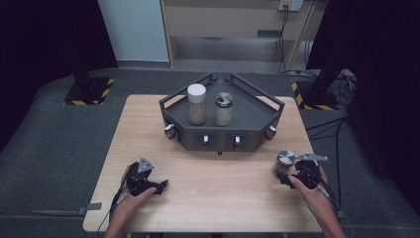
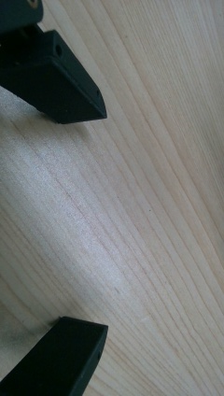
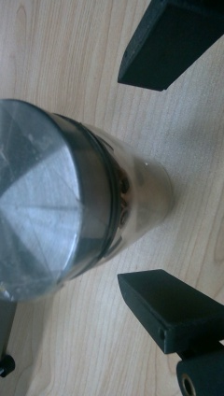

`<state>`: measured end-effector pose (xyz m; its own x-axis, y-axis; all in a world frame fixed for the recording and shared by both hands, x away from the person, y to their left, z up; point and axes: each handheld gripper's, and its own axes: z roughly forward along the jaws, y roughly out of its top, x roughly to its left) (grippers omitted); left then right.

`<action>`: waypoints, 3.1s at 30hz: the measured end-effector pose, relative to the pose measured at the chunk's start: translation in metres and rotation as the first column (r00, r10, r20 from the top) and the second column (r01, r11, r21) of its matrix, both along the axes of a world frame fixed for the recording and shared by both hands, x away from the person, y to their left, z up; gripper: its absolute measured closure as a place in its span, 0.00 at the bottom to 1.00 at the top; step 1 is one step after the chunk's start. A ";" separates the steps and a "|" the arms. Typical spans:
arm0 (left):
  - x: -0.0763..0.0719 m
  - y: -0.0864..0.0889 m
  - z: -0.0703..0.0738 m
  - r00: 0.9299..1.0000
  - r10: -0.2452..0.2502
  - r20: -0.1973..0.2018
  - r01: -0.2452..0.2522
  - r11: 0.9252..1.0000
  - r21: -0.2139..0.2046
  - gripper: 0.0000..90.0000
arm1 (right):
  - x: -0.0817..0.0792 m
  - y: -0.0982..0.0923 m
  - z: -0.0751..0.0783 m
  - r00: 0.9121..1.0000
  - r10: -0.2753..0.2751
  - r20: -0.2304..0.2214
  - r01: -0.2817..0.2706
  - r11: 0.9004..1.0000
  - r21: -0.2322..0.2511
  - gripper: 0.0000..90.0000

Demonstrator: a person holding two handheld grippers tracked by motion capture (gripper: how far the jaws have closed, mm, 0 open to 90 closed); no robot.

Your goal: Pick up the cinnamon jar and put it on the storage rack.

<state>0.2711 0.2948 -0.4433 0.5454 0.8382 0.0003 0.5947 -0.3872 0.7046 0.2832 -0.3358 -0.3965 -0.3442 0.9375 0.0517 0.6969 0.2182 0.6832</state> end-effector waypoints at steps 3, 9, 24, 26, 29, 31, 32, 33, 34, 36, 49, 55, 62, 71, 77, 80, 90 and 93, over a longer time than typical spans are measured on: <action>0.000 0.000 0.000 1.000 0.000 0.000 0.000 1.000 0.000 0.00 | 0.002 0.000 -0.002 1.000 0.000 0.000 0.000 1.000 -0.003 0.06; 0.000 0.000 0.000 1.000 0.000 0.000 0.000 1.000 0.000 0.00 | 0.005 0.001 -0.003 1.000 0.000 0.003 0.000 1.000 0.003 0.08; 0.000 0.000 0.000 1.000 0.000 0.000 0.000 1.000 0.000 0.00 | 0.017 0.013 -0.003 1.000 0.006 0.013 -0.005 1.000 -0.013 0.17; 0.000 0.000 0.000 1.000 0.000 0.000 0.000 1.000 0.000 0.00 | 0.019 0.014 -0.003 1.000 0.004 0.013 -0.003 1.000 -0.013 0.19; 0.000 0.000 0.000 1.000 0.000 0.000 0.000 1.000 0.000 0.00 | 0.022 0.014 -0.004 1.000 0.002 0.012 -0.002 1.000 -0.014 0.22; 0.000 0.000 0.000 1.000 0.000 0.000 0.000 1.000 0.000 0.00 | 0.024 0.014 -0.005 1.000 0.001 0.006 -0.001 1.000 -0.010 0.23; 0.000 0.000 0.000 1.000 0.000 0.000 0.000 1.000 0.000 0.00 | 0.025 0.014 -0.005 1.000 0.002 0.005 -0.002 1.000 -0.009 0.24; 0.000 0.000 0.000 1.000 0.000 0.000 0.000 1.000 0.000 0.00 | 0.025 0.015 -0.005 1.000 0.003 0.005 -0.003 1.000 -0.009 0.25; 0.000 0.000 0.000 1.000 0.000 0.000 0.000 1.000 0.000 0.00 | 0.026 0.015 -0.005 1.000 0.005 0.007 -0.005 1.000 -0.009 0.27; 0.000 0.000 0.000 1.000 0.000 0.000 0.000 1.000 0.000 0.00 | 0.025 0.017 -0.005 1.000 0.010 0.009 -0.009 1.000 -0.011 0.31; 0.000 0.000 0.000 1.000 0.000 0.000 0.000 1.000 0.000 0.00 | 0.019 0.025 0.014 0.999 0.041 0.022 -0.040 0.998 -0.045 0.35; 0.000 0.000 0.000 1.000 0.001 0.000 -0.001 1.000 0.000 0.00 | 0.014 0.026 0.037 0.996 0.074 0.041 -0.071 0.996 -0.057 0.35; 0.000 0.000 0.000 1.000 0.000 0.000 0.000 1.000 0.000 0.00 | 0.011 0.030 0.060 0.992 0.114 0.047 -0.111 0.992 -0.065 0.35; 0.000 0.000 0.000 1.000 0.000 0.000 0.000 1.000 0.000 0.00 | 0.011 0.037 0.082 0.990 0.131 0.049 -0.128 0.989 -0.069 0.35; 0.000 0.000 0.000 1.000 0.000 0.000 0.000 1.000 0.000 0.00 | 0.016 0.041 0.094 0.989 0.140 0.053 -0.136 0.988 -0.073 0.35; 0.000 0.000 0.000 1.000 0.000 0.000 0.000 1.000 0.000 0.00 | 0.018 0.043 0.099 0.988 0.146 0.055 -0.141 0.987 -0.076 0.35; 0.000 0.000 0.000 1.000 0.000 -0.001 0.000 1.000 0.000 0.00 | 0.024 0.045 0.116 0.986 0.152 0.069 -0.146 0.986 -0.079 0.35; 0.000 0.000 0.000 1.000 0.000 -0.001 0.000 1.000 0.000 0.00 | 0.025 0.045 0.120 0.986 0.152 0.070 -0.147 0.986 -0.078 0.35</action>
